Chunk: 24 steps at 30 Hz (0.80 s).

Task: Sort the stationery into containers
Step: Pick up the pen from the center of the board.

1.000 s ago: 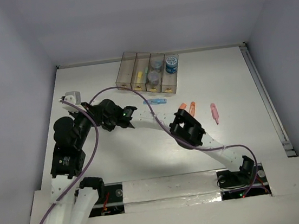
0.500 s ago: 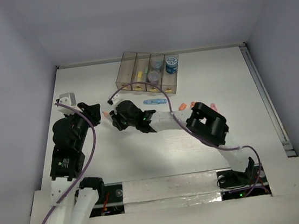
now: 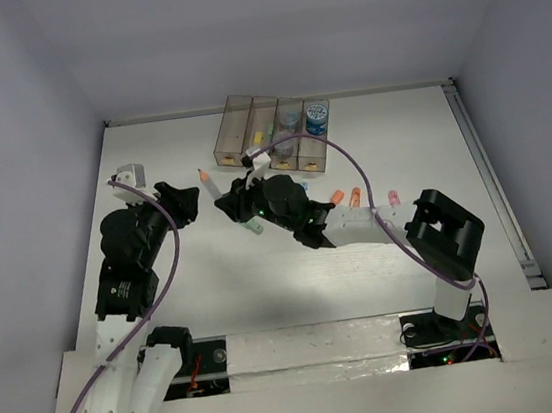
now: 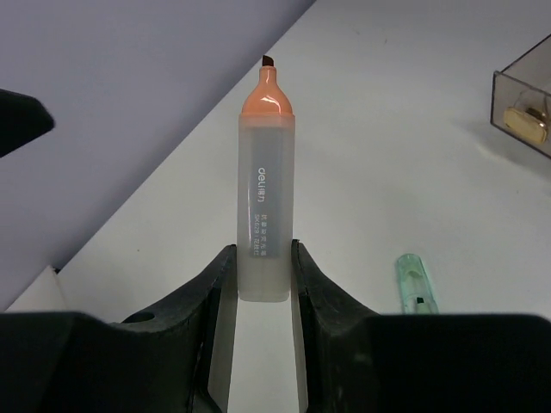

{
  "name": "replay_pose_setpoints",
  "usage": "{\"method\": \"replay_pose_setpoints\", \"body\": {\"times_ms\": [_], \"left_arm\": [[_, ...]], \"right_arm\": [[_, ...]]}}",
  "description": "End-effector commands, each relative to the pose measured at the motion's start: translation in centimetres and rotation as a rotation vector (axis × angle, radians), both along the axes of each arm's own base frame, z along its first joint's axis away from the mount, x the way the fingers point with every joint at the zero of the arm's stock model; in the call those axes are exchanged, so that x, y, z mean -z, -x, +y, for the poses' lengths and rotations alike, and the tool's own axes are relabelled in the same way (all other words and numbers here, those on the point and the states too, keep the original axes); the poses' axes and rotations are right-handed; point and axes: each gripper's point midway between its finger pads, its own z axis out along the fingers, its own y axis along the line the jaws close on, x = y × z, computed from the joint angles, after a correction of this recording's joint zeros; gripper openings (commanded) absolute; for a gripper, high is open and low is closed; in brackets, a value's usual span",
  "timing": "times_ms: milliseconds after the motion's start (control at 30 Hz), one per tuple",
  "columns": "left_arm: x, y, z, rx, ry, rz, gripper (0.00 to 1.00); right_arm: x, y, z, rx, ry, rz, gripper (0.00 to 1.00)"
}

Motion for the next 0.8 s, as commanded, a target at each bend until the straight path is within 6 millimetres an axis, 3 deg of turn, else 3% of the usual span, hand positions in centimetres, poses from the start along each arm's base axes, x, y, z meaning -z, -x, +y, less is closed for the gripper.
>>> {"method": "replay_pose_setpoints", "body": {"times_ms": [0,167,533,767], "left_arm": [[-0.6,-0.5,-1.4,0.076,0.036,-0.024,0.45],[0.0,-0.7,-2.7,0.154,0.044,-0.004,0.46],[1.1,-1.4,-2.4,0.142,0.028,0.037,0.44],[1.3,-1.3,-2.5,0.157,0.031,0.043,0.45]], "right_arm": [[-3.9,0.8,0.2,-0.025,-0.13,-0.045,0.0],[-5.0,1.6,0.5,-0.069,-0.177,-0.046,0.0],[-8.9,2.0,0.5,-0.09,-0.268,-0.109,0.0],[-9.7,3.5,1.3,-0.141,-0.291,-0.125,0.0]]}}
